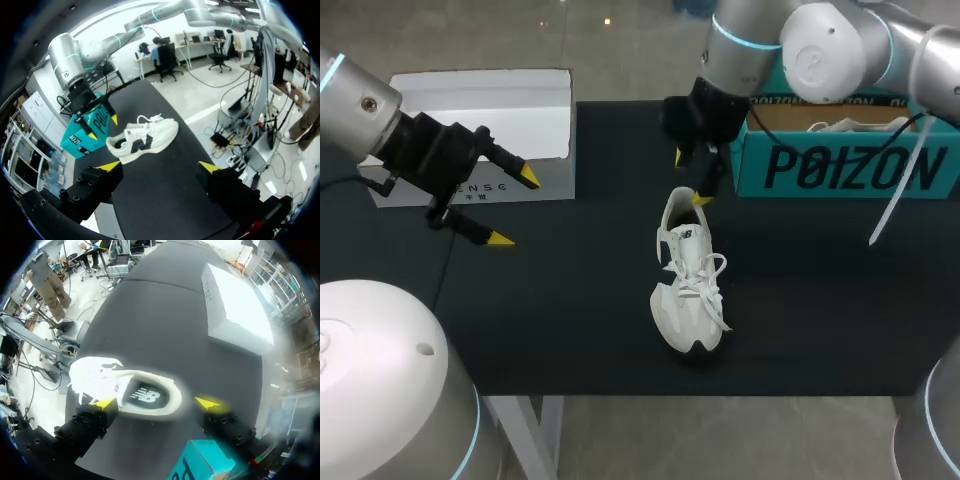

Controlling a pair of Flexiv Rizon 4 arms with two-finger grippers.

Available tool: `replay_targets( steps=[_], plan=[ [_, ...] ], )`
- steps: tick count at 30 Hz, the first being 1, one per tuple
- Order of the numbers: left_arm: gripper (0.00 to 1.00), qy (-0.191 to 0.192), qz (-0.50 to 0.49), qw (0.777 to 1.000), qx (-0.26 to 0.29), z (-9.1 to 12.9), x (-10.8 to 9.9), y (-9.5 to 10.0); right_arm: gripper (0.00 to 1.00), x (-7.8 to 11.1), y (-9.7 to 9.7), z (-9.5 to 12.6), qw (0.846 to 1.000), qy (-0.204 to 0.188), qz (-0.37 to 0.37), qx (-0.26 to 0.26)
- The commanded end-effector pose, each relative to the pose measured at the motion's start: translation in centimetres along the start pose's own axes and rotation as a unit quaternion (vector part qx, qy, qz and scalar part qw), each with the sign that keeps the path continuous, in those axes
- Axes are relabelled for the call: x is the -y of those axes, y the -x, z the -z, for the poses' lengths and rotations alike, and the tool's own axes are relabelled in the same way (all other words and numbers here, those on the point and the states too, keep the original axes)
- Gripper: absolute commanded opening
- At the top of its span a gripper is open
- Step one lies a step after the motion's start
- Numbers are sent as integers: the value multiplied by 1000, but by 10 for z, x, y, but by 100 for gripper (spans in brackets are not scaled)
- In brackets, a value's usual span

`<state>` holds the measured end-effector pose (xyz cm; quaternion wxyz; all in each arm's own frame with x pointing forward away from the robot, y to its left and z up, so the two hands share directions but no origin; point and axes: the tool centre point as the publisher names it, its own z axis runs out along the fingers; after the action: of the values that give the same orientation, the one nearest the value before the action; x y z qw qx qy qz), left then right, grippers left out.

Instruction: Take the shoe out of the shoebox, open the shoe tongue, remove and reinsert the insole, then place the shoe into the shoebox

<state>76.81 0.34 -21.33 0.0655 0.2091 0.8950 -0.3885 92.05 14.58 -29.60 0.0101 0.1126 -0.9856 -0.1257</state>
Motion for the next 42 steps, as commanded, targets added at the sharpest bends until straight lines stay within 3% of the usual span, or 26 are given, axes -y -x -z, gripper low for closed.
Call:
replay_targets(
  steps=[1,21,42],
  plan=[
    [100,1,0,1000,-1,0,0,0,100,1,21,-14,999,-9,-5,-31],
    [100,1,0,1000,-1,0,0,0,100,12,18,-36,994,-47,-93,22],
    [100,1,0,1000,-1,0,0,0,100,12,25,-67,991,-52,-120,19]
  ],
)
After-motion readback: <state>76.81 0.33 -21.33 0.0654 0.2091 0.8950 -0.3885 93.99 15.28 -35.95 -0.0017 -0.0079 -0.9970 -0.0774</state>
